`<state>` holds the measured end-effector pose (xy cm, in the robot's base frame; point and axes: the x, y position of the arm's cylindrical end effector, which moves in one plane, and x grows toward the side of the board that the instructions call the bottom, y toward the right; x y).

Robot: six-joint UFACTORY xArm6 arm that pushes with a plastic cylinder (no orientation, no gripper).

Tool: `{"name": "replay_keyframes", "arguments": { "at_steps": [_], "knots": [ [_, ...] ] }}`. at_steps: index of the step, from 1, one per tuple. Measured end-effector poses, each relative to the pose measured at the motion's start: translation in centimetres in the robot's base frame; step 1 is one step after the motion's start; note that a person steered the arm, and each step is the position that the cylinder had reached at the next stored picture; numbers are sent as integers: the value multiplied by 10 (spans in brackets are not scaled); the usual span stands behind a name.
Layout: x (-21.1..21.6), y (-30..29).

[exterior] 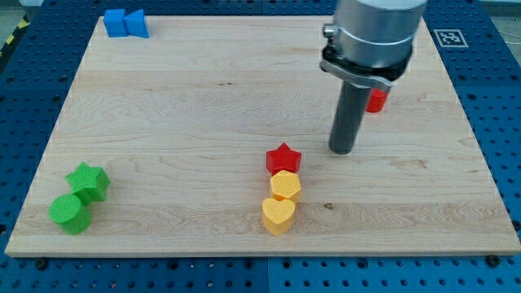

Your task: Place the red circle at the top right side of red star

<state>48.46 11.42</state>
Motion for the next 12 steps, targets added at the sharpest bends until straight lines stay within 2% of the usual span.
{"name": "replay_keyframes", "arguments": {
  "at_steps": [3,4,6,7,8,9,12],
  "knots": [
    [-5,34],
    [-14,69],
    [-56,116],
    [-93,119],
    [-103,86],
    [-103,59],
    [-90,41]
  ]
}}
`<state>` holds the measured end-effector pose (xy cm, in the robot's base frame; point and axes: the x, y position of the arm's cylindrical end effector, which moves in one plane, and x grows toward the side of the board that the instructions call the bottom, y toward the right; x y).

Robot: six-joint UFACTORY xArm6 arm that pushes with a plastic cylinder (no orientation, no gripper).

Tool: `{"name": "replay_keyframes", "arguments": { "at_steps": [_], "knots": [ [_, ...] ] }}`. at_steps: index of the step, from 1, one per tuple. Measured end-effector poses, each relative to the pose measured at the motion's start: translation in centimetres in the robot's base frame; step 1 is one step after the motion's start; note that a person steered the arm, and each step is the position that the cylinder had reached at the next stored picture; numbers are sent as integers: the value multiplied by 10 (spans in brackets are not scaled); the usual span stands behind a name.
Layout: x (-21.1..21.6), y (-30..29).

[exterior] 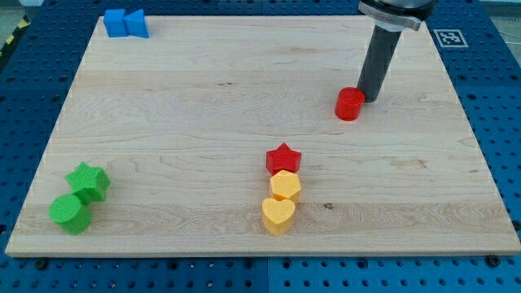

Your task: Place the red circle at the top right side of red star

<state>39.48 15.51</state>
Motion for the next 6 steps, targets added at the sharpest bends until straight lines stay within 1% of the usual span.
{"name": "replay_keyframes", "arguments": {
  "at_steps": [2,6],
  "knots": [
    [3,-27],
    [31,-31]
  ]
}}
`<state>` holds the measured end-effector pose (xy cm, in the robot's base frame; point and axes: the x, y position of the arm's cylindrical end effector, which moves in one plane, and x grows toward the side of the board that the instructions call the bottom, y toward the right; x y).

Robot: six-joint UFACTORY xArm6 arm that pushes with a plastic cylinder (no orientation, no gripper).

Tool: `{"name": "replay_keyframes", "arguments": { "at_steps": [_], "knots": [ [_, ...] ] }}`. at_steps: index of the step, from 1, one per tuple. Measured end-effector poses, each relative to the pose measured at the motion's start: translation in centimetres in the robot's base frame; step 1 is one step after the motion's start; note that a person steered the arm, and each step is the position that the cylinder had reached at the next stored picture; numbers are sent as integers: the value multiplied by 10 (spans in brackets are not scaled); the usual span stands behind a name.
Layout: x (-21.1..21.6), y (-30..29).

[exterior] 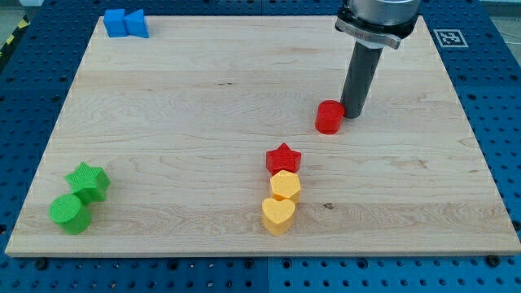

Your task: Place the red circle at the top right side of red star

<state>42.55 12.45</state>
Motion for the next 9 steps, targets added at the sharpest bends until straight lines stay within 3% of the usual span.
{"name": "replay_keyframes", "arguments": {
  "at_steps": [9],
  "knots": [
    [1,-71]
  ]
}}
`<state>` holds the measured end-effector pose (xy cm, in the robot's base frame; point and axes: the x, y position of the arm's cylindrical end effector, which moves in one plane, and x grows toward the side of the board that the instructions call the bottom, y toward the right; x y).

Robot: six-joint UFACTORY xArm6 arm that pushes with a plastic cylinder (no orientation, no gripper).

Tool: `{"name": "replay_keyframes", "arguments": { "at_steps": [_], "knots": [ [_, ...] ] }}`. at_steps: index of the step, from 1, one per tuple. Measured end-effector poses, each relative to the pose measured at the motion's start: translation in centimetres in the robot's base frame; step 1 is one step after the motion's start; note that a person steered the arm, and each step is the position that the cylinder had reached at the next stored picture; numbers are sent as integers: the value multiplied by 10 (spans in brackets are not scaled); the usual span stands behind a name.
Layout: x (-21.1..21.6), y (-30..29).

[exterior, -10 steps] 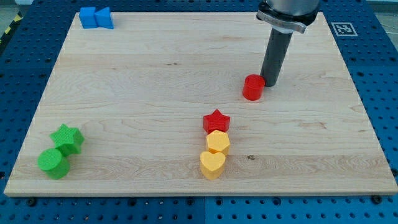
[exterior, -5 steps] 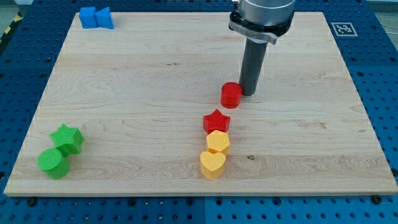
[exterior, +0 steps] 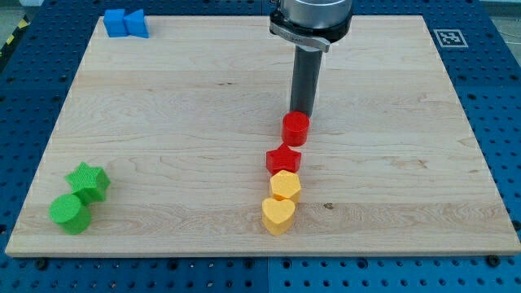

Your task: Place the red circle at the top right side of red star

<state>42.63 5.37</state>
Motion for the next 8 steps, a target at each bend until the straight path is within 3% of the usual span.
{"name": "replay_keyframes", "arguments": {
  "at_steps": [8],
  "knots": [
    [33,-2]
  ]
}}
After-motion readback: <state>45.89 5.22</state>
